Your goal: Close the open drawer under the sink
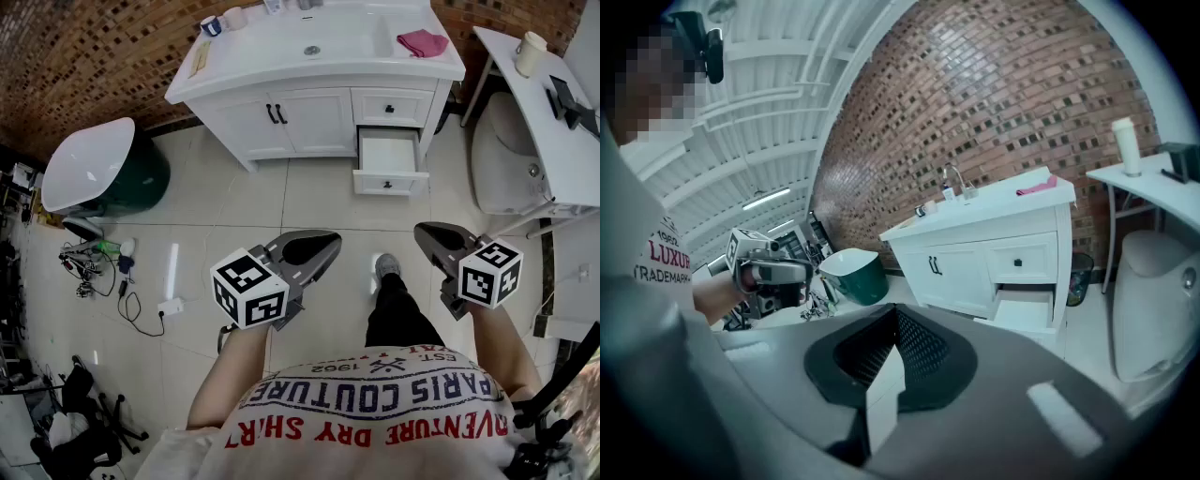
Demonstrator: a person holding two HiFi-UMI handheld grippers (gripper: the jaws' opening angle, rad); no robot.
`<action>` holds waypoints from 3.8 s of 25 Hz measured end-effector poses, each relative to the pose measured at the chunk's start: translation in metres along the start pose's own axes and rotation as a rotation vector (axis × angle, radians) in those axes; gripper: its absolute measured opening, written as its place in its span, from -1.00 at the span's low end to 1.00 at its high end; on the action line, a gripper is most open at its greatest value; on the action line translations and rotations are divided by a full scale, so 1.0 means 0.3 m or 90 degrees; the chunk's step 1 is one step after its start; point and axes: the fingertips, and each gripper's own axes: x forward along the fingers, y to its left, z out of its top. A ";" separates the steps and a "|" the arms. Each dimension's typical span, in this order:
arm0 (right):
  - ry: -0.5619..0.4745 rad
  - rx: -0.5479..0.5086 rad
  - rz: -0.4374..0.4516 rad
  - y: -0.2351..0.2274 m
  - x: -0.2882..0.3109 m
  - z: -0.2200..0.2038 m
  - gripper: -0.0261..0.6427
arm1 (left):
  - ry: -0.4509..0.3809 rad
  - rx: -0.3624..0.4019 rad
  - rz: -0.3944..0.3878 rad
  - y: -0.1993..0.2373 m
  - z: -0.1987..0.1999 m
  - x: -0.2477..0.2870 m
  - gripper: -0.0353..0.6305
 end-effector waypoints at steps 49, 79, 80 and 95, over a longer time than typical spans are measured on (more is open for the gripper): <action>0.021 0.339 -0.217 -1.949 1.177 -0.221 -0.90 | 0.117 -0.118 0.071 1.244 -0.247 0.855 -0.94; 0.117 0.067 -0.039 -1.333 1.041 0.011 -0.90 | 0.091 -0.118 0.017 1.151 -0.191 0.810 -0.94; 0.122 0.045 -0.017 -1.242 0.999 0.021 -0.90 | 0.088 -0.115 0.017 1.132 -0.188 0.797 -0.94; 0.159 -0.138 0.118 -0.063 0.379 0.000 -0.90 | -0.004 0.027 -0.013 0.414 -0.055 0.259 -0.94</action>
